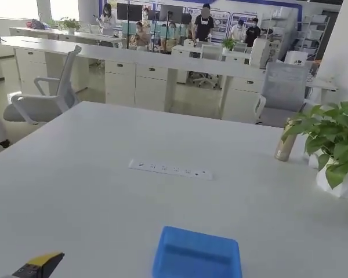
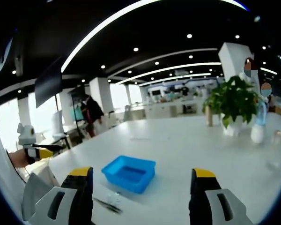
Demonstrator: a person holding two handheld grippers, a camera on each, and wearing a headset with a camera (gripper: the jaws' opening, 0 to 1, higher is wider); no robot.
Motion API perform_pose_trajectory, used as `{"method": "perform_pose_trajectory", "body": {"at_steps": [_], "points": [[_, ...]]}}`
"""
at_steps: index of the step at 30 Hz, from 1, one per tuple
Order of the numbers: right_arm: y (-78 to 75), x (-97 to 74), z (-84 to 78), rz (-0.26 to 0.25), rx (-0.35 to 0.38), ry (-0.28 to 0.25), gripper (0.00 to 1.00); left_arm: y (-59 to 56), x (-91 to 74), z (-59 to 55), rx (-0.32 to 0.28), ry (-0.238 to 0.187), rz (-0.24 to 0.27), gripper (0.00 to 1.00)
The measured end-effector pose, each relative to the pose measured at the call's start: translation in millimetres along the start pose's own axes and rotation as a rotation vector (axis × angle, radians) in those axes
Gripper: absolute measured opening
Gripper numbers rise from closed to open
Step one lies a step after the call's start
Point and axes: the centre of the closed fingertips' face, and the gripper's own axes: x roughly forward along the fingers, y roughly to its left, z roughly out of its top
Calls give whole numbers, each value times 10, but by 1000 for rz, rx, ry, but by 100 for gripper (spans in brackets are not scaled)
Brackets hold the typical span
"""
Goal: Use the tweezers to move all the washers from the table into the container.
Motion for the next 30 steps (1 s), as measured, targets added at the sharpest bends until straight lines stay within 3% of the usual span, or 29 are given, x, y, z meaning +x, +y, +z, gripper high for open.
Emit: {"method": "perform_pose_trajectory", "body": {"at_steps": [10, 15, 24, 30], "points": [[65, -33, -15, 8, -2, 20, 82, -55, 20, -24, 5, 22, -23, 88], [55, 6, -28, -17, -10, 33, 81, -62, 63, -31, 1, 27, -46, 88], [128, 120, -69, -72, -33, 56, 79, 103, 98, -55, 30, 58, -111, 87], [309, 256, -144, -42, -42, 85, 74, 176, 181, -124, 27, 72, -191, 86]]}}
